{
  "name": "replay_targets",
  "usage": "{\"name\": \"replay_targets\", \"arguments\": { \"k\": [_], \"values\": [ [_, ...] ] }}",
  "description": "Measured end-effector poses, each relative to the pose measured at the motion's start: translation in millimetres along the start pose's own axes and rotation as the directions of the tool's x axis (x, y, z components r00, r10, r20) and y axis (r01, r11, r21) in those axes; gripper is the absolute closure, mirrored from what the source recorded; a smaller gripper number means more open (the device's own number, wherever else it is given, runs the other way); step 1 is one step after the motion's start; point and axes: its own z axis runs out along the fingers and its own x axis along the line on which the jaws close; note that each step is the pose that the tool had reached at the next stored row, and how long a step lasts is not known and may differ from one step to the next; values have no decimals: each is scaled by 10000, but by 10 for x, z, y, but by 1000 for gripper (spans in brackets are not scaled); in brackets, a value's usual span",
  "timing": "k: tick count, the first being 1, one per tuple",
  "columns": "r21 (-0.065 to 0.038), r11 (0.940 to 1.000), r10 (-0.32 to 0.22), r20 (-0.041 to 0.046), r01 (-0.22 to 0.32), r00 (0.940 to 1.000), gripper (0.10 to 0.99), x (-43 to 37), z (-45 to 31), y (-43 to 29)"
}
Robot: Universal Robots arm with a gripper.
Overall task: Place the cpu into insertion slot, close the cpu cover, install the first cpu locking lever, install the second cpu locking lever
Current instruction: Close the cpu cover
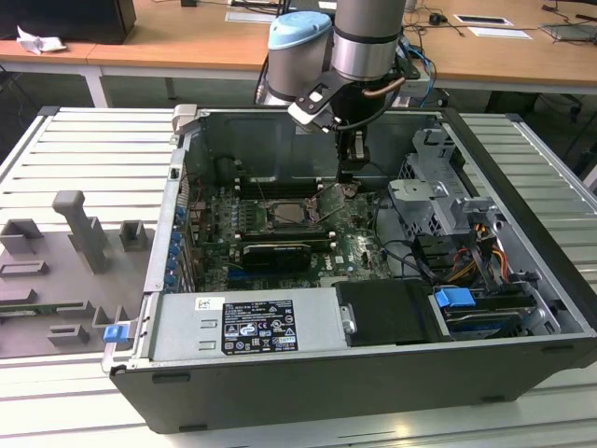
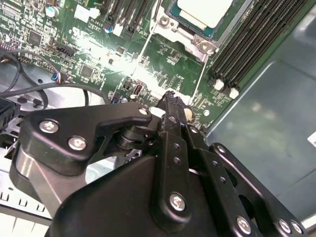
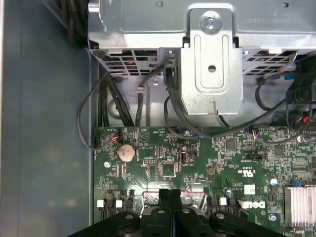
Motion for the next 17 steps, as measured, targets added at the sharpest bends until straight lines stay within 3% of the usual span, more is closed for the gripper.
{"name": "replay_targets", "arguments": {
  "k": [17],
  "values": [
    [5,10000,0,2,0,10000,980,2,40,180]
  ]
}}
